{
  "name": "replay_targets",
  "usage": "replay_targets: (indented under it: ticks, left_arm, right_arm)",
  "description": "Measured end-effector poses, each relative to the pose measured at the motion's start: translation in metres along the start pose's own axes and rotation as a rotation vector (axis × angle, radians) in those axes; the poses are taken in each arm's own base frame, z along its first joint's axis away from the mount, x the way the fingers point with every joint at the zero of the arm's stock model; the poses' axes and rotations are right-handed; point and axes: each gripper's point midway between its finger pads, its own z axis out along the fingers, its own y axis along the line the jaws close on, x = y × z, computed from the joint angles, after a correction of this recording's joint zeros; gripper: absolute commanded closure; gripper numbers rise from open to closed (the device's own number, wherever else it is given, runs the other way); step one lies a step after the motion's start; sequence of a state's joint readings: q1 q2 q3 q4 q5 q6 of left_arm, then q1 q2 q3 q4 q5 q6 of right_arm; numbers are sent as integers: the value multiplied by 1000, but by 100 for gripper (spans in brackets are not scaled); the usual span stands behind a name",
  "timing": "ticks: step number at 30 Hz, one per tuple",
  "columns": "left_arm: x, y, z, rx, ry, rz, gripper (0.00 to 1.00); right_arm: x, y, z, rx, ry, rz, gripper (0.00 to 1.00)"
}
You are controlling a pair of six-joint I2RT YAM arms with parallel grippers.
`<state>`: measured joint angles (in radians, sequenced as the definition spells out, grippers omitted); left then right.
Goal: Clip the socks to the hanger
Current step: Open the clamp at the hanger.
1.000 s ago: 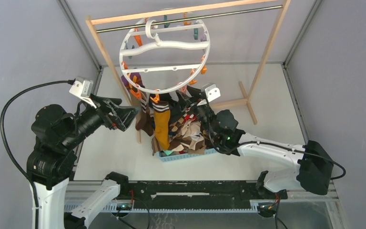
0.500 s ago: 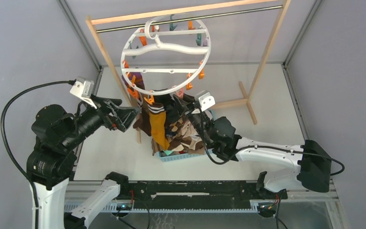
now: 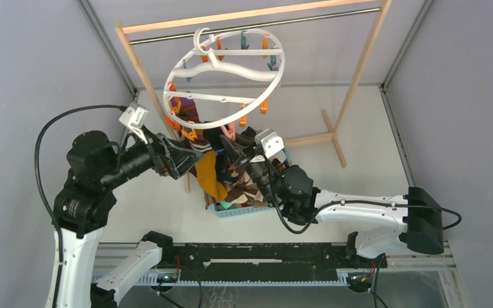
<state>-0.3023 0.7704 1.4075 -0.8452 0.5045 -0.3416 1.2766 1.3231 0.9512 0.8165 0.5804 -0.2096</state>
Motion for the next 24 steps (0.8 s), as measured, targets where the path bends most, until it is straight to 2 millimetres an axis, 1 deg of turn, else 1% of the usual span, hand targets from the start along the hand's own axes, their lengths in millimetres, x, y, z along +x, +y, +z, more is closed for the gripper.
replay_targets:
  ticks: [4, 8, 11, 16, 21, 24]
  left_arm:
    - [-2, 1, 14, 25, 23, -38, 9]
    - [-6, 3, 25, 34, 28, -63, 12]
    - [-8, 4, 30, 36, 27, -70, 16]
    - [-14, 6, 34, 32, 11, -70, 19]
    - [-19, 8, 38, 26, -1, -76, 29]
    - [-19, 8, 39, 25, 2, -91, 38]
  right_arm:
    - [0, 18, 4, -4, 11, 16, 96]
    - [6, 31, 10, 11, 34, 13, 95]
    - [11, 38, 16, 20, 59, 4, 94]
    - [14, 47, 20, 22, 77, 6, 93]
    - [19, 56, 23, 16, 90, 2, 92]
    - [20, 57, 24, 18, 93, 0, 91]
